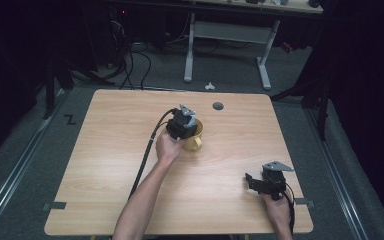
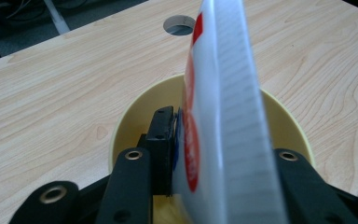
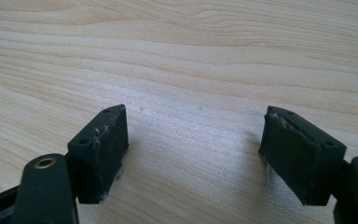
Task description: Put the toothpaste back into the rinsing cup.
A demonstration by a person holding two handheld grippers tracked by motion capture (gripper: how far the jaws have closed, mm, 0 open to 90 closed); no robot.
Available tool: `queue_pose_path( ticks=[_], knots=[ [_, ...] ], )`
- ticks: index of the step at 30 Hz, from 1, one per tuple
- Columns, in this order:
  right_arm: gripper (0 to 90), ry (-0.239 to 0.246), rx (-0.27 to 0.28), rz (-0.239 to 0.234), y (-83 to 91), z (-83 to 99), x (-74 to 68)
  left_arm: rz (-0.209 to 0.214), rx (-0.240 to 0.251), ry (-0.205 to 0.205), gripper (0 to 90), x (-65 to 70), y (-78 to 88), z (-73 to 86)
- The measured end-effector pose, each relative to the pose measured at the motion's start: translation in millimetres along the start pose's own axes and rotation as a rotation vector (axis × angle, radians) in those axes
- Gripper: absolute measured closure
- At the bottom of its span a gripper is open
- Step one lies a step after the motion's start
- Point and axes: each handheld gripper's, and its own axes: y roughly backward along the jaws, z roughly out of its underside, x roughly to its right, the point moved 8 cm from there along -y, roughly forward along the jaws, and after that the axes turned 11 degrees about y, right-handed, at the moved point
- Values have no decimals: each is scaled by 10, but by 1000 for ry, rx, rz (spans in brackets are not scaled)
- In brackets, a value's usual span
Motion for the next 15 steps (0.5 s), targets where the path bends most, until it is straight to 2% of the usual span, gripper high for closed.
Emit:
queue_pose_path(
  ticks=[9, 15],
  knots=[
    [232, -1, 0, 0, 0, -1, -1, 20, 52, 4, 626, 30, 96, -88],
    [232, -1, 0, 0, 0, 0, -1, 11, 52, 6, 563, 19, 114, -92]
  ],
)
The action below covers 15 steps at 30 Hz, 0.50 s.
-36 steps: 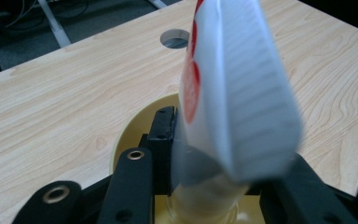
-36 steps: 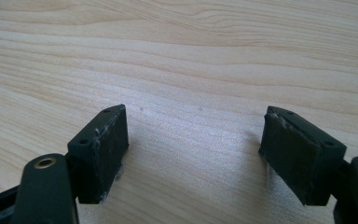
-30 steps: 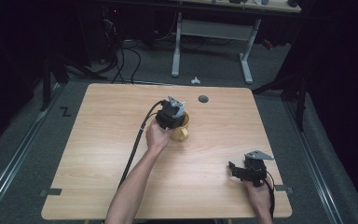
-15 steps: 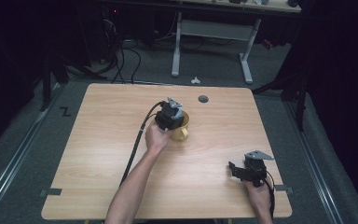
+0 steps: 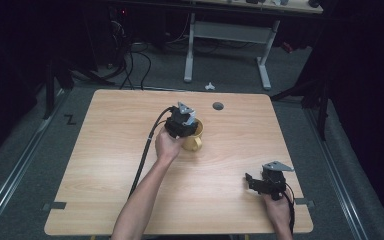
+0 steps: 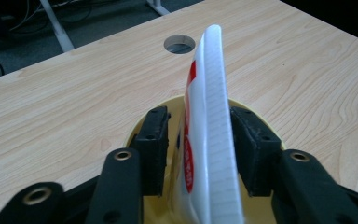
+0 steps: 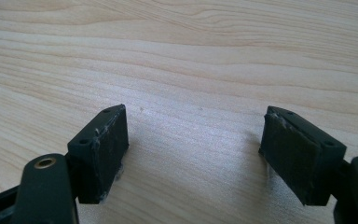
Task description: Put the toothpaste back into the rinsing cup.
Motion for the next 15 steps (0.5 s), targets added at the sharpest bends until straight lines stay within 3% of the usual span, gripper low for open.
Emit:
queue_pose_path(
  ticks=[4, 7, 15],
  knots=[
    [232, 0, 0, 0, 0, 0, 0, -19, 24, -20, 447, 18, 28, -28],
    [232, 0, 0, 0, 0, 0, 0, -9, 38, -11, 381, 29, 63, -56],
    [232, 0, 0, 0, 0, 0, 0, 16, 26, 9, 304, 7, 125, -60]
  ],
)
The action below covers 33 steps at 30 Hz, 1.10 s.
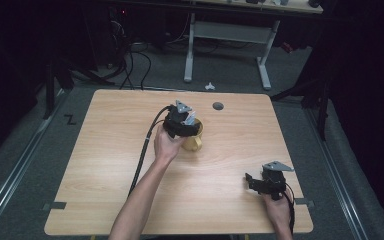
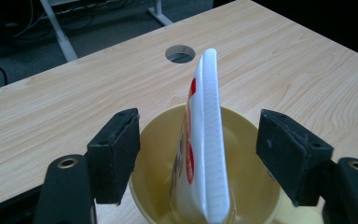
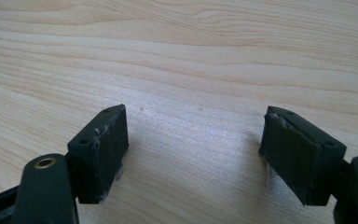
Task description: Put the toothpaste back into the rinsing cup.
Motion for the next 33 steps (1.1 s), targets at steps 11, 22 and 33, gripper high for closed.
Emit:
queue_pose_path(
  ticks=[11, 22, 33],
  knots=[
    [232, 0, 0, 0, 0, 0, 0, 27, 17, 1, 282, 25, 86, -34],
    [232, 0, 0, 0, 0, 0, 0, 26, 23, -12, 275, 20, 186, -30],
    [232, 0, 0, 0, 0, 0, 0, 21, 33, -6, 280, -29, 267, 1]
  ],
)
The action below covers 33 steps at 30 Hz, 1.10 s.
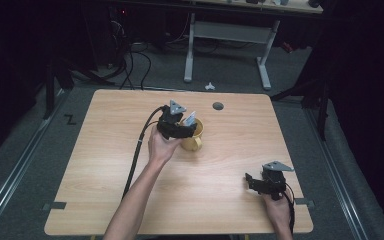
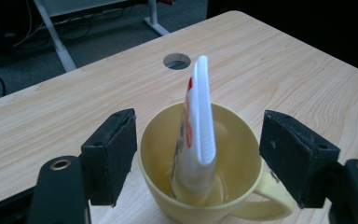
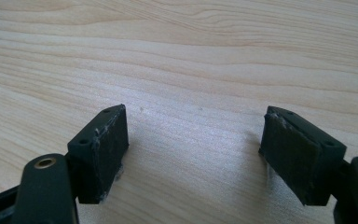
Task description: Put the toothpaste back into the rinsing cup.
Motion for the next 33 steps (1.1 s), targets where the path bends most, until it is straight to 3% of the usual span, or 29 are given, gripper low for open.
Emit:
queue_pose_path(
  ticks=[15, 25, 33],
  knots=[
    [232, 0, 1, 0, -1, -1, 0, -22, -1, -34, 288, -1, 98, 76],
    [232, -1, 2, 0, -1, -2, -1, -36, 4, -35, 296, -48, 199, 122],
    [232, -1, 2, 0, -1, -2, -1, -16, 1, -19, 294, -64, 266, 146]
  ],
)
